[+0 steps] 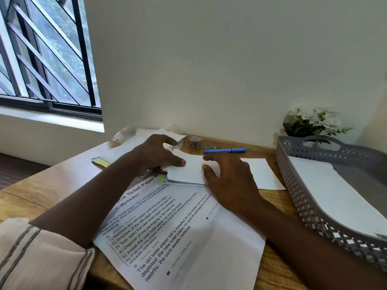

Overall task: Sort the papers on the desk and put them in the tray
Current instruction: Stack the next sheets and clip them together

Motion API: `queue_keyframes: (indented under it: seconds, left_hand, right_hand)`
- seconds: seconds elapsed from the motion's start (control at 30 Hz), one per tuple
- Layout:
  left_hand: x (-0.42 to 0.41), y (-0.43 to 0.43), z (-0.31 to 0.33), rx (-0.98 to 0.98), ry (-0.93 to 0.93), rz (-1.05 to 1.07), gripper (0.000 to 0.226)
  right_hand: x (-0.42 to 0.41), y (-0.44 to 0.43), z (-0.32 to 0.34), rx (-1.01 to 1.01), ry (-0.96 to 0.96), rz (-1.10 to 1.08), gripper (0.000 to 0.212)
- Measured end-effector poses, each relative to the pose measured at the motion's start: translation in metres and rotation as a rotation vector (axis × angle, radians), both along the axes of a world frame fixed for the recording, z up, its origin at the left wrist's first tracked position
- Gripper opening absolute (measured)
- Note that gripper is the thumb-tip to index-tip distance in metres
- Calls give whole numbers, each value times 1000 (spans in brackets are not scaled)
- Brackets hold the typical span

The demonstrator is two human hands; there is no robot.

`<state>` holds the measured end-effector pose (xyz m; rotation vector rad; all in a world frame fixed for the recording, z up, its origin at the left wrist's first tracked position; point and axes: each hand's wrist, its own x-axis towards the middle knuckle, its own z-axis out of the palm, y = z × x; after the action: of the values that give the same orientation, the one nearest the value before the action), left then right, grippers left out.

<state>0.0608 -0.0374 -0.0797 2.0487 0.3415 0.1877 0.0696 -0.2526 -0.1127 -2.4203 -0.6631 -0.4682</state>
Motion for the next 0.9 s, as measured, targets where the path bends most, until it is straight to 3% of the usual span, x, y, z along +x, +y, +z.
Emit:
queue_keyframes:
  seconds: [0.1,0.17,0.3,0.4,0.5,0.63,0.7,0.77,0.9]
  left_hand:
    - [-3,-1,5,-196,38,-41,59]
    - [-1,-2,2,-170,38,-15,58]
    - [2,-4,-5,-17,24,48,81]
    - [2,-7,-4,-82,31,-25,70]
    - [6,-2,-4,121,-9,-41,58]
    - [1,17,-5,662,-17,109,57]
    - [-5,23,-3,741,8,153,51]
    - [-6,27,-2,662,16,162,36]
    - [-8,23,2,100,-1,134,42]
  right_hand:
    - [0,0,0,-3,-41,33,35]
    - [-1,0,-1,-62,-13,82,37]
    - [1,1,-3,-182,9,174,41]
    - [4,2,-4,-222,30,198,44]
    - [7,2,-5,-274,56,216,48]
    - [9,1,-5,-291,72,220,47]
    - [10,0,-6,-288,65,221,47]
    - [10,1,-7,-276,62,216,46]
    - [10,2,-7,-274,75,210,48]
